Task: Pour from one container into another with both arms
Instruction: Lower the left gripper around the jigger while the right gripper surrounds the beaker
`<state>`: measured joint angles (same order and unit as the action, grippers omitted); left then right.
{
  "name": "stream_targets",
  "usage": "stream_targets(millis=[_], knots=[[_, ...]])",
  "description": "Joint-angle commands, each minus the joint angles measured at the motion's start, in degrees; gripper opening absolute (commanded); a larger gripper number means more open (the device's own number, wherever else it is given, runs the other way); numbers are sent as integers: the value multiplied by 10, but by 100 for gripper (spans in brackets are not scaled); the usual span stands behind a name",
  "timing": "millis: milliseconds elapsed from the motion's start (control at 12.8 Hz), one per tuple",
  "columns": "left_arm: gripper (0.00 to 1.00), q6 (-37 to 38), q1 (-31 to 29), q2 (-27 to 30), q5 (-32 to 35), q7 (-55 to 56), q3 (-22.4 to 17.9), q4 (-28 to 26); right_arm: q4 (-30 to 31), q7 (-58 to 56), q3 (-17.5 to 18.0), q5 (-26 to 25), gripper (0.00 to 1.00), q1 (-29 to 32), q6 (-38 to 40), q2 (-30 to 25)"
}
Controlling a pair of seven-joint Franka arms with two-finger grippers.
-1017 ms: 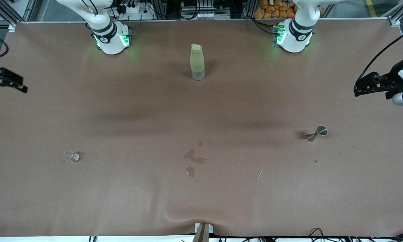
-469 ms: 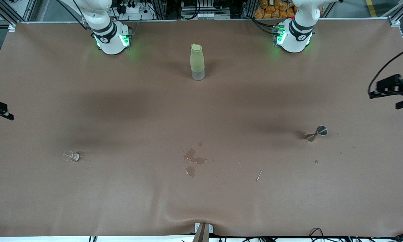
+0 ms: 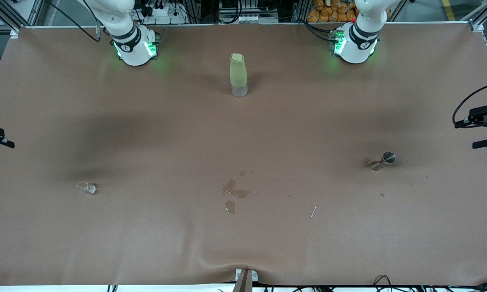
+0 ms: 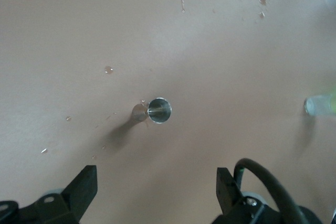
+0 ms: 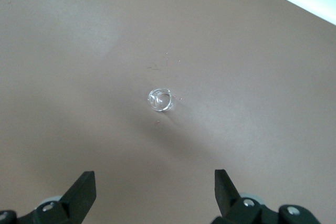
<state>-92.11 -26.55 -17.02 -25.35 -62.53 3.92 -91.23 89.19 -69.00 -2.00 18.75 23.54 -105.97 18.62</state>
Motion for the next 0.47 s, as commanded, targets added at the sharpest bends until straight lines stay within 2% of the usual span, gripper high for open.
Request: stream_targets(millis=[0,156,391], knots=[[100,3,-24,-46,-41,-104,6,11,-8,-87,9,39,100,26,-5,28],[100,3,-32,-91,-52,-219,6,37,-2,-160,9,79,100,39,-5,47],[100,2,-35,-121,-91,-295,6,46,31,-234,10,103,100,48,-28,48]])
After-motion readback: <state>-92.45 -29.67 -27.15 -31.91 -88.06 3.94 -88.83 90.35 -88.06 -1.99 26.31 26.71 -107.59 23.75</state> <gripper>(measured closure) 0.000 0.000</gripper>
